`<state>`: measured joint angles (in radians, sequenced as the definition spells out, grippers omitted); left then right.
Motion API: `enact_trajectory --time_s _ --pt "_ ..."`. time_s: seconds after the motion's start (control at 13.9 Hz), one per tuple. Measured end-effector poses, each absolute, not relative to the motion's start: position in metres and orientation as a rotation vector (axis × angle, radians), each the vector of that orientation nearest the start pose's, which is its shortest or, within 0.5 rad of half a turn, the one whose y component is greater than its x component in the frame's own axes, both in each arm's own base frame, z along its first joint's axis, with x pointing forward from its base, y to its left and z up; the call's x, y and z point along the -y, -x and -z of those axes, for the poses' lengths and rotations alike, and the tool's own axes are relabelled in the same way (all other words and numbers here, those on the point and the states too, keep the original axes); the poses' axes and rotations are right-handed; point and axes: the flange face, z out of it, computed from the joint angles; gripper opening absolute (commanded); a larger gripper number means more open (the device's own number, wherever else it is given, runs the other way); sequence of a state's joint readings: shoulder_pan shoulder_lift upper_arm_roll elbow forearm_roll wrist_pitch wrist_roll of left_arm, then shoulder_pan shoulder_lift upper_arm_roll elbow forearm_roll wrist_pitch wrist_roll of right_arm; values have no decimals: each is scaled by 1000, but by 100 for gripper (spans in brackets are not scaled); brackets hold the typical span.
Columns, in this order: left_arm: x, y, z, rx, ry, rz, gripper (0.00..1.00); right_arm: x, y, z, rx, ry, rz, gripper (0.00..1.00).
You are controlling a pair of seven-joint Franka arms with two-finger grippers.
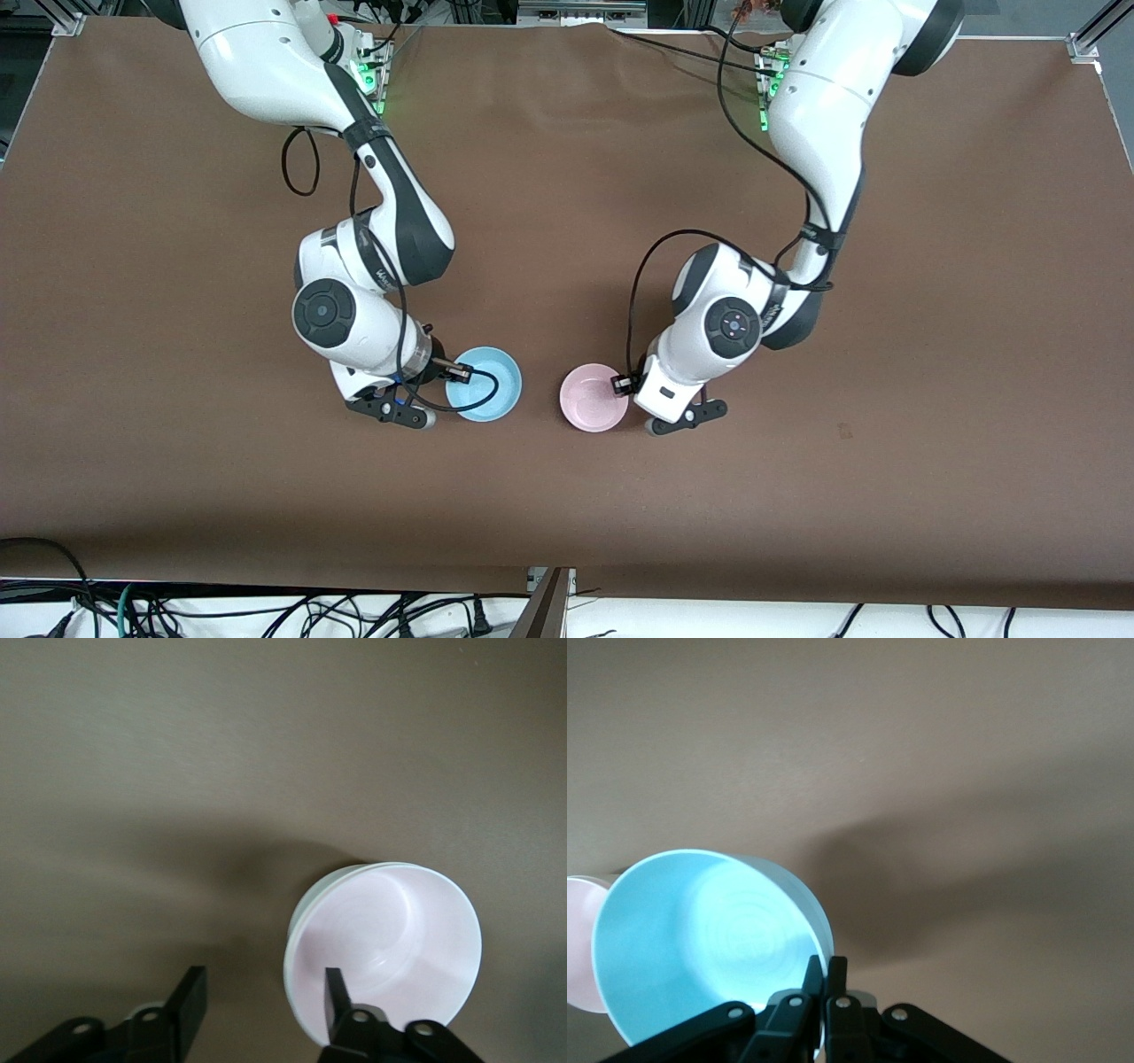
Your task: Stack pink and blue bowls on white bowl
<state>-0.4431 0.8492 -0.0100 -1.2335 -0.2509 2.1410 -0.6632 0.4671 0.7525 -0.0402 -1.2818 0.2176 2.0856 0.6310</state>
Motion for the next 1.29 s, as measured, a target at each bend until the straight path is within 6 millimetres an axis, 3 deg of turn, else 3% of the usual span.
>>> enact_trajectory --time_s 0.14,0.29,0.43,0.57,0.72,0.93,1.15,1.29 --pt "293 -696 -311 614 3274 -143 100 -347 -669 -304 -505 2914 -47 0" --pt "221 -702 -360 533 3191 -189 100 -374 -663 -300 -599 2876 -20 0" --pt "149 -699 -413 424 3147 -219 100 -404 -657 -298 -707 2825 3 0" --pt "92 -687 -462 405 3141 -253 100 -437 -654 -292 -813 2752 38 0" --pt "55 -674 -496 373 3154 -271 100 -466 -649 -280 -869 2687 76 0" --pt "5 -654 -530 333 3141 -294 100 -492 -639 -258 -898 2642 98 0" --pt "-35 -639 -557 335 3142 -259 100 -494 -637 -252 -898 2653 102 0" --pt "-45 -630 -564 339 3163 -262 100 -491 -638 -250 -888 2697 107 0"
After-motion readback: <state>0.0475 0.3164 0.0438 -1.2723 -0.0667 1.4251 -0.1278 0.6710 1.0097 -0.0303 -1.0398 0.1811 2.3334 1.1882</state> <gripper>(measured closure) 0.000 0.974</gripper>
